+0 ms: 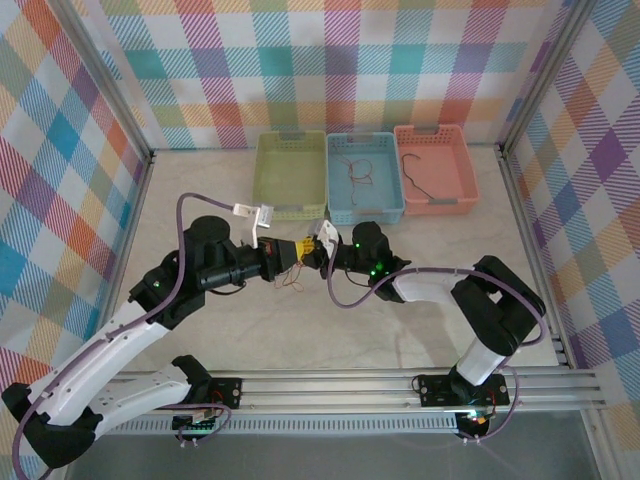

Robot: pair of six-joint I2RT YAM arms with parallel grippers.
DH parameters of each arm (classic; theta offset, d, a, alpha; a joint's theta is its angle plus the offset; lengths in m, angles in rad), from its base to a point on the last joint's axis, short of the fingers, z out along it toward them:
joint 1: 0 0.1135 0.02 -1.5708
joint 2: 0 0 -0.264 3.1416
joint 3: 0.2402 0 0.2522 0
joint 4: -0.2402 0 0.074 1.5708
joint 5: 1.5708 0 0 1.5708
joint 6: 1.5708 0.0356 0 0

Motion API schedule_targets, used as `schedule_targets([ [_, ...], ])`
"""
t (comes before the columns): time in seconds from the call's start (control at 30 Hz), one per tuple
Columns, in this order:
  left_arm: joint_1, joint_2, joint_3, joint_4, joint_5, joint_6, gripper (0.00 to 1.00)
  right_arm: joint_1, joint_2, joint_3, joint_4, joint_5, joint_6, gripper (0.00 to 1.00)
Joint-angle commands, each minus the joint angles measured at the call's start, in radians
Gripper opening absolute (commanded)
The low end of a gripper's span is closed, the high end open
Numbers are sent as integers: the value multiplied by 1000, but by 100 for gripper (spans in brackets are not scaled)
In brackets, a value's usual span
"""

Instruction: Untangle the cables

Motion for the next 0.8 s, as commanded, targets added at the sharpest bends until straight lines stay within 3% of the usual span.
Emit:
schedule_targets([
  [0.0,-16,-10,143,-4,60,11,0,-13,-4,-19,-72,68,-14,13],
  [0.37,-16,-46,339,-127,-4,52,0,-28,-3,0,-178,137,-14,19],
  [0.53,-15,-102,388,-171,-58,78,0,-36,3,16,-238,244,-15,21],
  [0.6,-15,-124,405,-189,-84,91,0,-43,4,20,-260,285,-3,29],
  [0.77,-16,-149,418,-222,-125,123,0,-56,-2,15,-262,291,13,34],
])
